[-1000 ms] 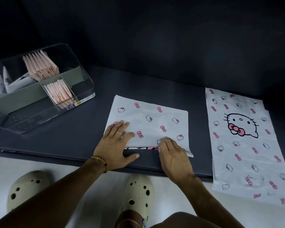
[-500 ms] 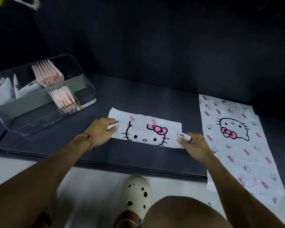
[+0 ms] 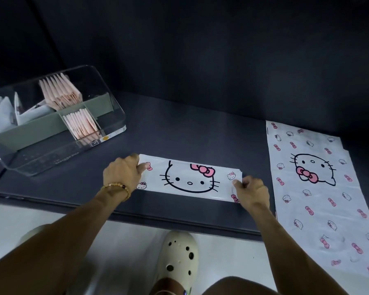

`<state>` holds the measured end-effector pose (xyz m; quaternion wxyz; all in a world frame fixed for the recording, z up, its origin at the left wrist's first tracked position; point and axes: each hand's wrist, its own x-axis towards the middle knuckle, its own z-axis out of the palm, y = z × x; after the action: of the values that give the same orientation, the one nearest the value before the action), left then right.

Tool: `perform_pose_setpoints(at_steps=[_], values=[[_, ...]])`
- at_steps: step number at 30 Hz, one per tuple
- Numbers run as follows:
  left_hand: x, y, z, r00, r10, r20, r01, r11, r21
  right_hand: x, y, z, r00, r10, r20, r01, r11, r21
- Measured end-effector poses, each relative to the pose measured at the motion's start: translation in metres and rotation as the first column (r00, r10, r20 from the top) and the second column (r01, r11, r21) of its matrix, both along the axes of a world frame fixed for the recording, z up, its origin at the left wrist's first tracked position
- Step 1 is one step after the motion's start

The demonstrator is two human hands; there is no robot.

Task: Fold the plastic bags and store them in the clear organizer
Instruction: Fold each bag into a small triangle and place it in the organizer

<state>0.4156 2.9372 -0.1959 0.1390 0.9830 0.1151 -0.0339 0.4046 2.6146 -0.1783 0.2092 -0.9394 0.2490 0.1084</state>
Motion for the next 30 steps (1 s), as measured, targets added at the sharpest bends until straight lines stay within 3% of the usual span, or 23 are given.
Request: perform_pose_setpoints(at_steps=[5, 7, 9, 11, 14, 16, 18, 20, 23, 26, 30], values=[[-0.004, -0.004, 0.003, 0.995, 0.05, 0.087, -0.056, 0.996, 0.074, 0.006, 0.001, -0.003, 0.999, -0.035, 0.012, 0.035, 0.999, 0.009], [-0.008, -0.006, 0.004, 0.977, -0.11, 0.184, 0.091, 0.99, 0.109, 0.007, 0.0, -0.002, 0.999, -0.041, 0.004, 0.041, 0.999, 0.025], [-0.011, -0.005, -0.004, 0.9, -0.366, 0.238, 0.337, 0.929, 0.152, 0.008, -0.001, -0.001, 0.999, -0.043, 0.002, 0.043, 0.997, 0.061], [-0.013, -0.002, -0.012, 0.81, -0.561, 0.172, 0.546, 0.828, 0.127, 0.011, -0.003, 0.001, 0.999, -0.043, -0.005, 0.043, 0.996, 0.083], [-0.016, 0.006, -0.021, 0.792, -0.609, 0.045, 0.604, 0.792, 0.088, 0.008, 0.002, 0.006, 0.998, -0.055, -0.003, 0.055, 0.998, 0.019], [-0.018, 0.008, -0.023, 0.784, -0.621, 0.005, 0.617, 0.78, 0.107, 0.001, 0.013, 0.007, 0.988, -0.062, 0.145, 0.077, 0.992, -0.099], [-0.018, 0.008, -0.024, 0.79, -0.613, 0.001, 0.609, 0.785, 0.111, -0.007, 0.039, 0.005, 0.93, 0.109, 0.352, -0.023, 0.97, -0.241], [-0.018, 0.008, -0.021, 0.798, -0.603, 0.012, 0.599, 0.795, 0.099, -0.011, 0.086, -0.001, 0.805, 0.375, 0.459, -0.263, 0.92, -0.289], [-0.018, 0.008, -0.017, 0.803, -0.593, 0.048, 0.59, 0.805, 0.066, -0.012, 0.166, -0.016, 0.65, 0.668, 0.362, -0.642, 0.738, -0.208], [-0.018, 0.009, -0.014, 0.804, -0.587, 0.094, 0.588, 0.809, 0.025, -0.008, 0.188, -0.027, 0.647, 0.701, 0.3, -0.711, 0.697, -0.094], [-0.017, 0.012, -0.016, 0.792, -0.606, 0.074, 0.603, 0.795, 0.063, -0.006, 0.144, -0.033, 0.532, 0.826, 0.186, -0.77, 0.564, -0.297]])
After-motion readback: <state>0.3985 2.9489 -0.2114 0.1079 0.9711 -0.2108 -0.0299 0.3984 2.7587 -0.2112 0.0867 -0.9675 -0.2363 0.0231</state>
